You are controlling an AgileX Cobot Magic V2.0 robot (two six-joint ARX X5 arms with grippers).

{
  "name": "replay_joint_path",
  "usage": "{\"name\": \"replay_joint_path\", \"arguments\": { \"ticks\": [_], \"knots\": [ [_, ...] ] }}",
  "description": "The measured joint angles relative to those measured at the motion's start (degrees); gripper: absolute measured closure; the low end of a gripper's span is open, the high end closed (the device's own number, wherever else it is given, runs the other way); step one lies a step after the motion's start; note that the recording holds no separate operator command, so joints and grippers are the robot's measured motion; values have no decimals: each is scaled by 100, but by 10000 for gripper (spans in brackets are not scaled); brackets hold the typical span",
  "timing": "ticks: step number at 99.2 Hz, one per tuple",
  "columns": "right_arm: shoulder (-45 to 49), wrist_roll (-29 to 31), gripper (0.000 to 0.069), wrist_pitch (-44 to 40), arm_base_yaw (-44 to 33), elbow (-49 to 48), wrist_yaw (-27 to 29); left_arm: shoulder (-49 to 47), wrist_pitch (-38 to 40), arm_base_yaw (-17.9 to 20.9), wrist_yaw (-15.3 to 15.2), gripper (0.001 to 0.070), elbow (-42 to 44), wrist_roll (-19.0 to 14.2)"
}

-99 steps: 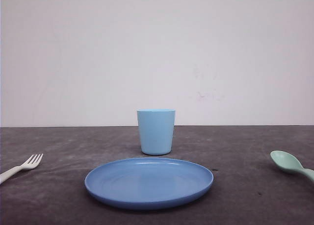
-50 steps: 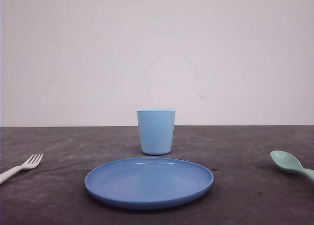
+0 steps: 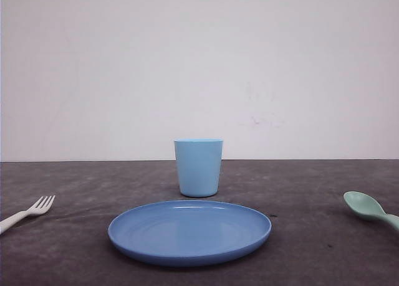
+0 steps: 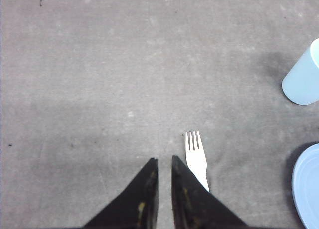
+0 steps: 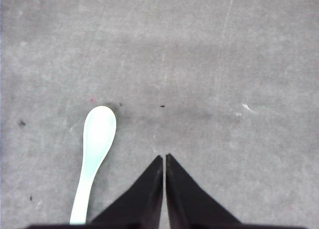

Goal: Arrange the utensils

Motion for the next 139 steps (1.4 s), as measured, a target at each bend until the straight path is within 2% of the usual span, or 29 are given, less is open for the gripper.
{"name": "replay_joint_path", "arguments": {
  "ticks": [7, 13, 18, 25, 31, 38, 44, 51, 73, 81, 101, 107, 128, 139],
  "knots": [
    [0, -2, 659, 0, 0, 0, 0, 0, 0, 0, 0, 678, 0, 0],
    [0, -2, 579, 0, 0, 0, 2, 0, 0, 0, 0, 644, 0, 0],
    [0, -2, 474, 0, 0, 0, 0, 0, 0, 0, 0, 568, 0, 0],
    [0, -2, 294, 0, 0, 0, 0, 0, 0, 0, 0, 402, 0, 0],
    [0, -2, 168, 2, 0, 0, 2, 0, 0, 0, 0, 293, 0, 2],
    [0, -2, 62, 0, 0, 0, 0, 0, 0, 0, 0, 231, 0, 0],
    [0, -2, 10, 0, 0, 0, 0, 0, 0, 0, 0, 212, 0, -4],
    [0, -4, 11, 0, 0, 0, 2, 0, 0, 0, 31, 203, 0, -37],
    [0, -4, 10, 7, 0, 0, 2, 76, 2, -48, 450, 200, 0, -391],
    [0, -4, 10, 13, 0, 0, 2, 203, -2, -179, 586, 200, 0, -501],
    [0, -4, 10, 20, 0, 0, 2, 669, 0, -715, 584, 200, 0, -664],
    [0, -4, 10, 20, 0, 0, 2, 861, 4, -887, 514, 200, 0, -702],
    [0, -4, 10, 20, 0, 0, 2, 1703, 181, -1473, -166, 200, 0, -793],
    [0, -4, 10, 20, 0, 0, 2, 2192, 365, -1676, -393, 200, 0, -831]
  ]
}}
